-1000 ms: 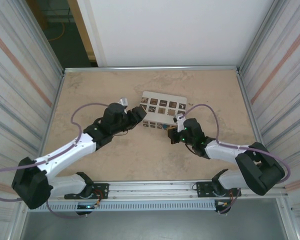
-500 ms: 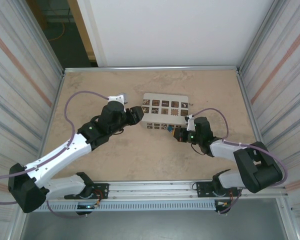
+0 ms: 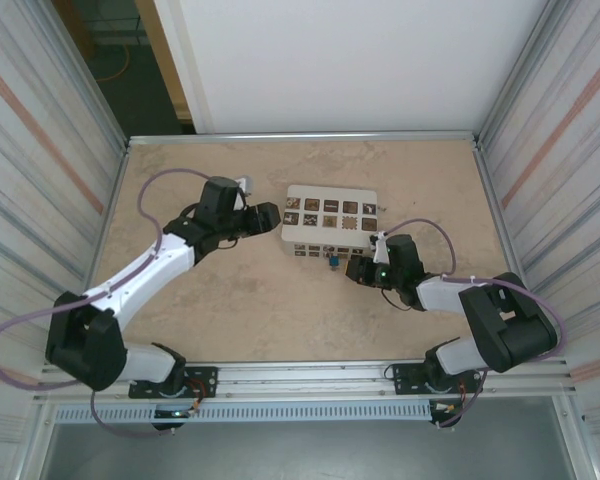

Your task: Unlock the padlock with the key

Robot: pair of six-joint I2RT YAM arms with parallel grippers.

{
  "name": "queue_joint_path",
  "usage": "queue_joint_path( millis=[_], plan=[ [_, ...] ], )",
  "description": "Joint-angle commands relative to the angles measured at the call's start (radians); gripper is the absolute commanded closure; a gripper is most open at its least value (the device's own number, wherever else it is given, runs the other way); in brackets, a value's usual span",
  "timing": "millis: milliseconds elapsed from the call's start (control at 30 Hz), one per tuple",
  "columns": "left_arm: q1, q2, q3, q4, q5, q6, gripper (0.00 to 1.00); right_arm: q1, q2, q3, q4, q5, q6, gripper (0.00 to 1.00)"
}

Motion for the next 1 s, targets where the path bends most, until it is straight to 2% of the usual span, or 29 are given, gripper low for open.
queue_joint_path(
  millis=[0, 300, 433, 533, 633, 767, 967],
  plan=[
    [0.02, 0.068, 0.055, -0.004, 0.149, 0.074, 0.32, -0.006, -0.022, -0.008, -0.067, 0.019, 0.018, 0.71],
    [0.072, 0.269, 0.14, 0.059, 0.28, 0.106, 0.31, -0.037, -0.141, 0.019, -0.152, 0.015, -0.001, 0.45],
    [0.076, 0.347, 0.191, 0.044, 0.297, 0.125, 0.31, -0.052, -0.194, 0.013, -0.164, 0.02, 0.007, 0.34],
    [0.077, 0.403, 0.226, 0.043, 0.316, 0.131, 0.34, -0.059, -0.193, 0.008, -0.135, -0.021, 0.029, 0.25],
    [0.077, 0.455, 0.258, 0.025, 0.32, 0.139, 0.38, -0.063, -0.166, 0.014, -0.105, -0.07, 0.042, 0.24],
    [0.077, 0.489, 0.26, -0.003, 0.268, 0.145, 0.4, -0.067, -0.156, 0.022, -0.073, -0.056, 0.043, 0.24],
    [0.072, 0.524, 0.219, -0.003, 0.277, 0.136, 0.45, -0.09, -0.132, 0.083, -0.092, -0.05, -0.021, 0.24]
  ],
)
